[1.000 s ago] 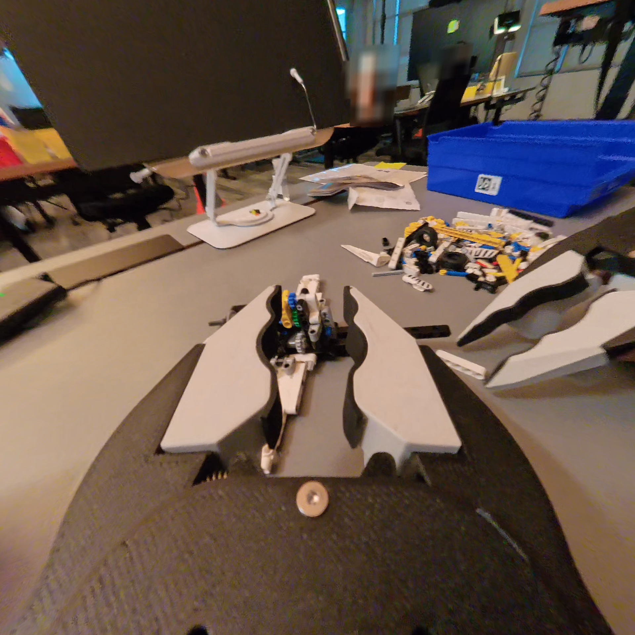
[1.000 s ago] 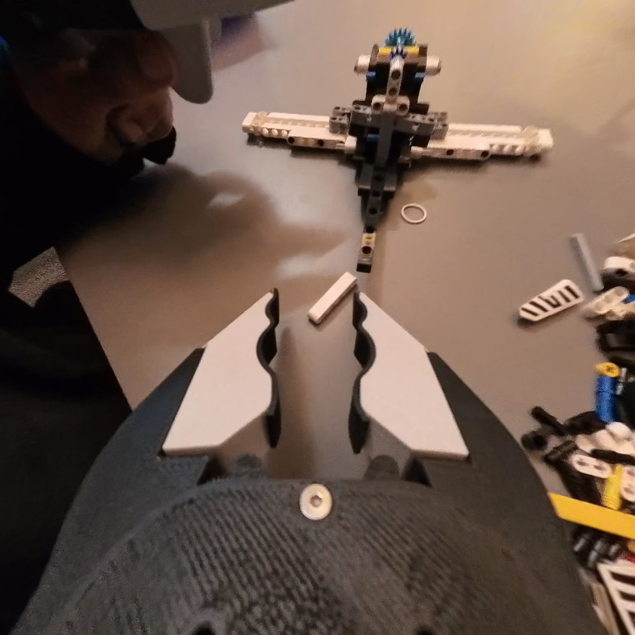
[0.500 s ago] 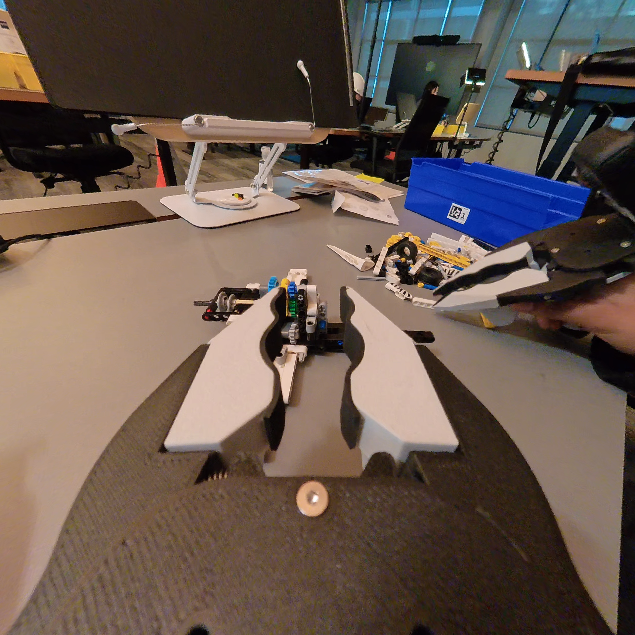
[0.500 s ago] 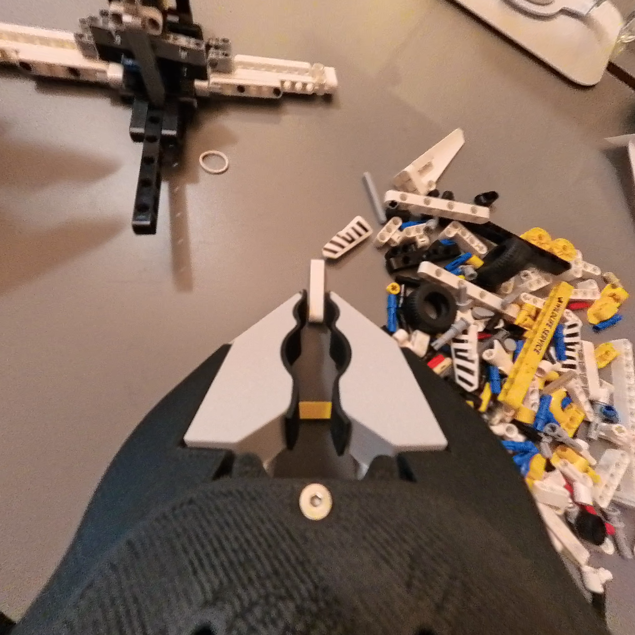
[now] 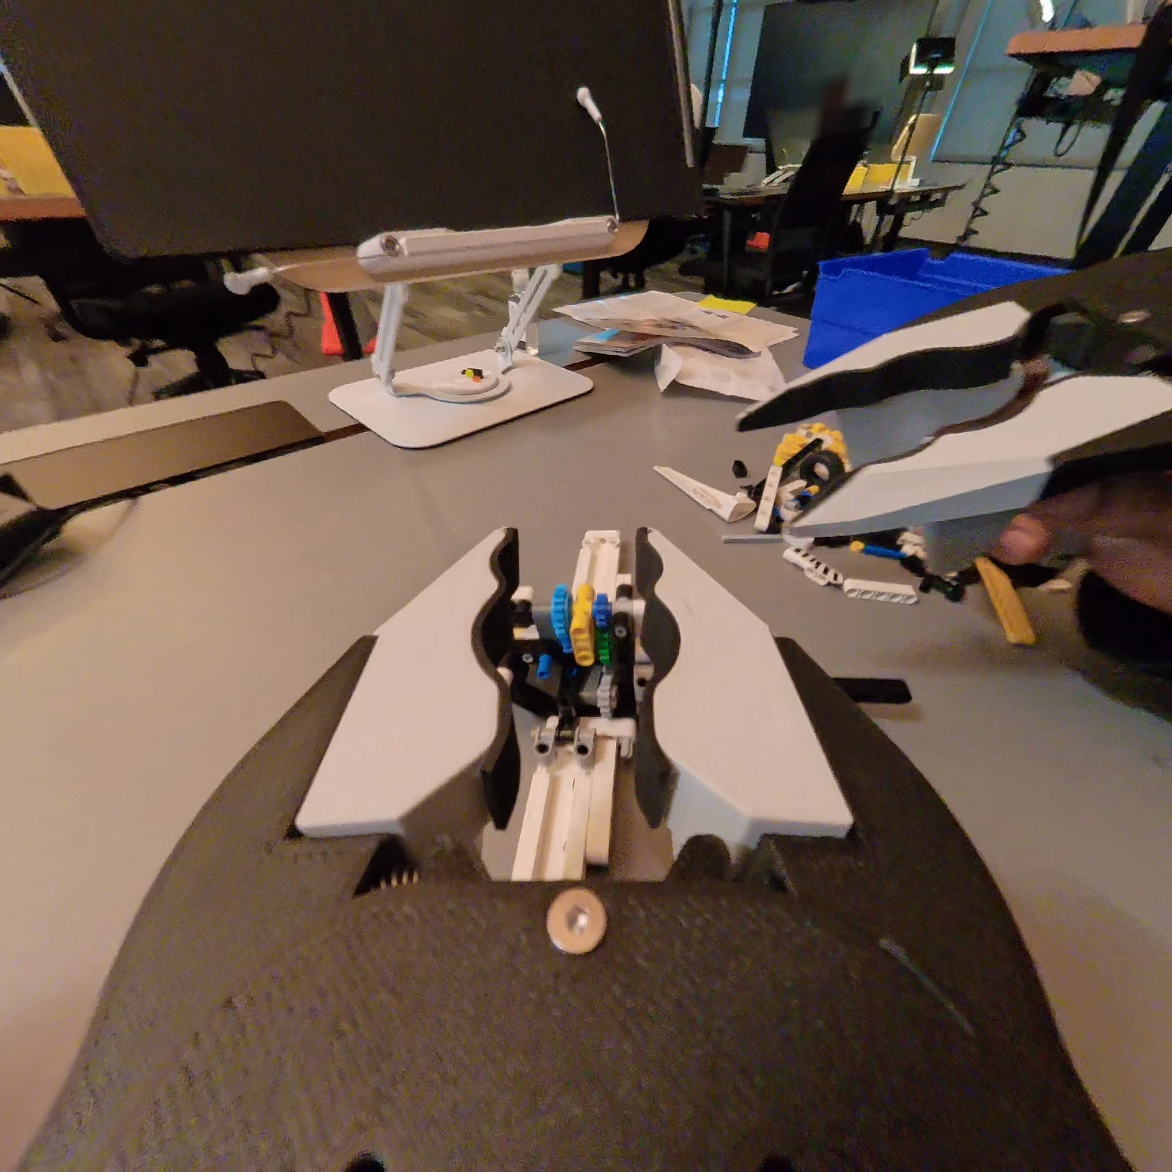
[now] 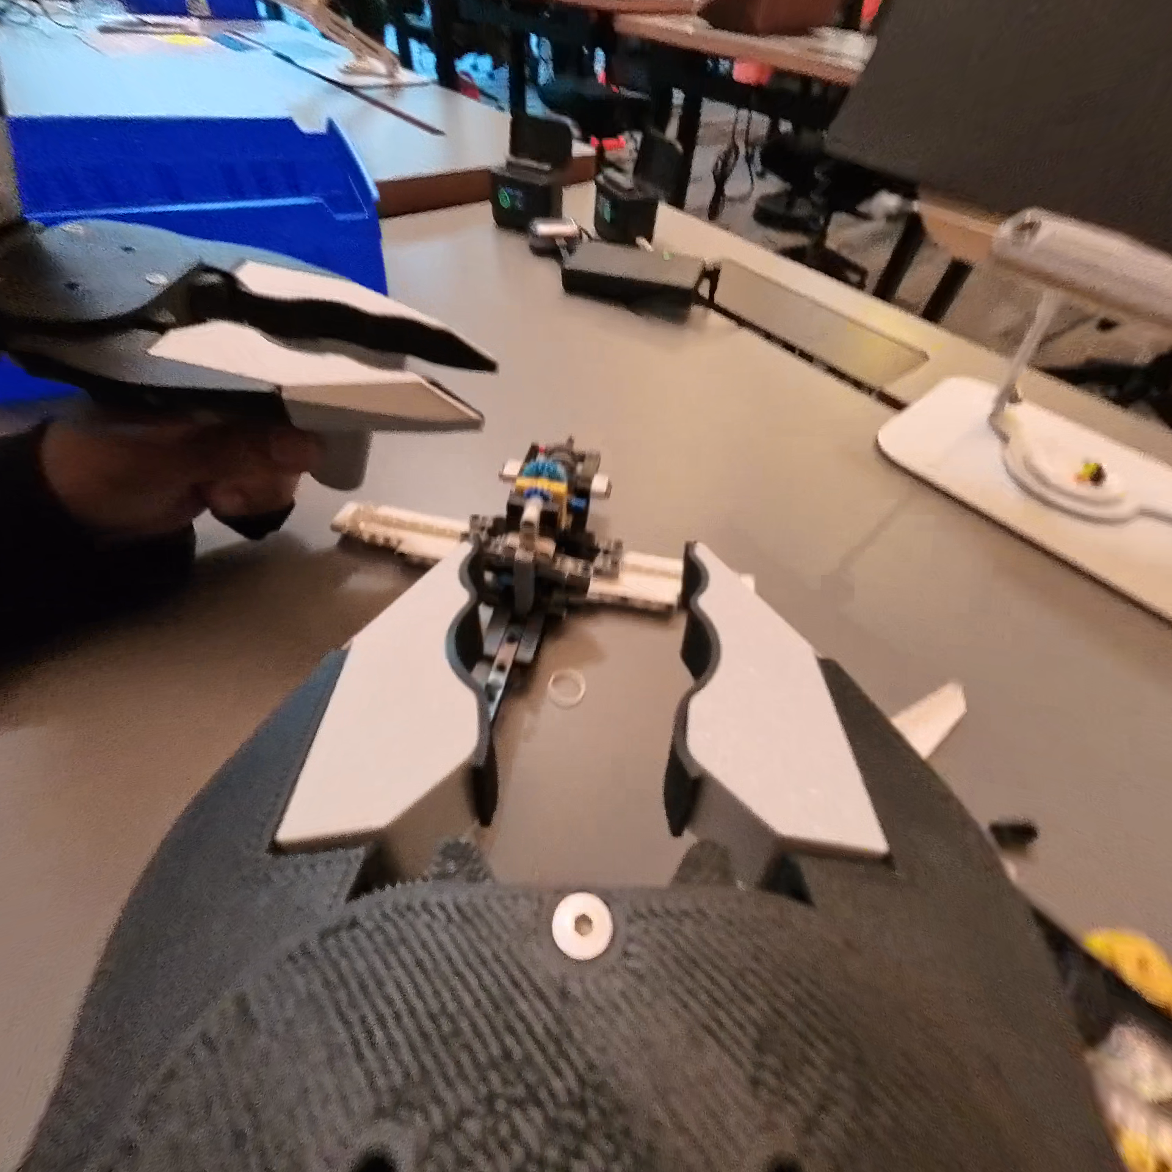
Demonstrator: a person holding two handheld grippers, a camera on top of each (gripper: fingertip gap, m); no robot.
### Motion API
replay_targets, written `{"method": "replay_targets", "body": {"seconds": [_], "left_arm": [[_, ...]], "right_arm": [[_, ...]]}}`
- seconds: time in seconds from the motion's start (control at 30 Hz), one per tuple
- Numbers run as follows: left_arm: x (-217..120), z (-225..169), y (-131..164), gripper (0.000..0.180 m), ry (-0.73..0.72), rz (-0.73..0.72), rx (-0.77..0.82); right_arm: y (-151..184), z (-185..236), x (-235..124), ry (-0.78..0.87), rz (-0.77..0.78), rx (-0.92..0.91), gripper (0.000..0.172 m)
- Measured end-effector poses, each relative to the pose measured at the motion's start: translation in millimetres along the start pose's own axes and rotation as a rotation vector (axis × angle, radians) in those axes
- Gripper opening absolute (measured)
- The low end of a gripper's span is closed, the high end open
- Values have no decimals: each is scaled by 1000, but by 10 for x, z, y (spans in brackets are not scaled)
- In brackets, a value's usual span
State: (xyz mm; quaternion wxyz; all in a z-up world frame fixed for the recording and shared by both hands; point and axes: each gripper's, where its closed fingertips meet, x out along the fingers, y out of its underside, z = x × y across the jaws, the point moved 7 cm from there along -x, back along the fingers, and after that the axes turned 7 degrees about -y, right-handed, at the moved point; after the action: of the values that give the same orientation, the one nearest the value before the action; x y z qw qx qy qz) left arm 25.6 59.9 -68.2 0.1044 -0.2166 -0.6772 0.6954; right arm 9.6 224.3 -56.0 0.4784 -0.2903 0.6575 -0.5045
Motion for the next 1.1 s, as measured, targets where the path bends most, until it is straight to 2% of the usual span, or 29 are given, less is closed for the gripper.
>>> {"method": "replay_targets", "body": {"seconds": [0.13, 0.23, 0.37, 0.43, 0.5, 0.57, 0.67, 0.73, 0.8, 0.9, 1.0, 1.1], "left_arm": [[65, -26, 43, 33, 73, 34, -45], [27, -36, 101, 31, 68, 47, 7], [72, -119, 158, 30, 108, 101, 20], [94, -164, 210, 27, 119, 143, 51], [98, -185, 230, 13, 111, 157, 82], [92, -177, 224, 10, 98, 149, 81], [90, -146, 195, 11, 93, 127, 44], [96, -154, 158, 20, 113, 102, 13], [136, -182, 178, 22, 118, 129, 10], [210, -201, 240, 16, 50, 198, 66], [223, -258, 251, 3, 64, 209, 90], [221, -259, 252, 0, 75, 213, 77]], "right_arm": [[-70, -191, 272, -24, 31, -52, 54], [54, -166, 352, -66, 70, -46, 33], [109, -62, 329, -102, 81, -81, 19], [149, -8, 379, -131, 115, -66, 19], [193, 39, 434, -142, 157, -66, 22], [225, 74, 476, -134, 192, -90, 22], [256, 124, 543, -135, 235, -110, 23], [261, 139, 579, -127, 255, -123, 23], [259, 143, 605, -113, 273, -135, 22], [265, 132, 634, -88, 299, -140, 17], [266, 133, 636, -82, 305, -133, 15], [271, 143, 626, -72, 307, -129, 14]]}}
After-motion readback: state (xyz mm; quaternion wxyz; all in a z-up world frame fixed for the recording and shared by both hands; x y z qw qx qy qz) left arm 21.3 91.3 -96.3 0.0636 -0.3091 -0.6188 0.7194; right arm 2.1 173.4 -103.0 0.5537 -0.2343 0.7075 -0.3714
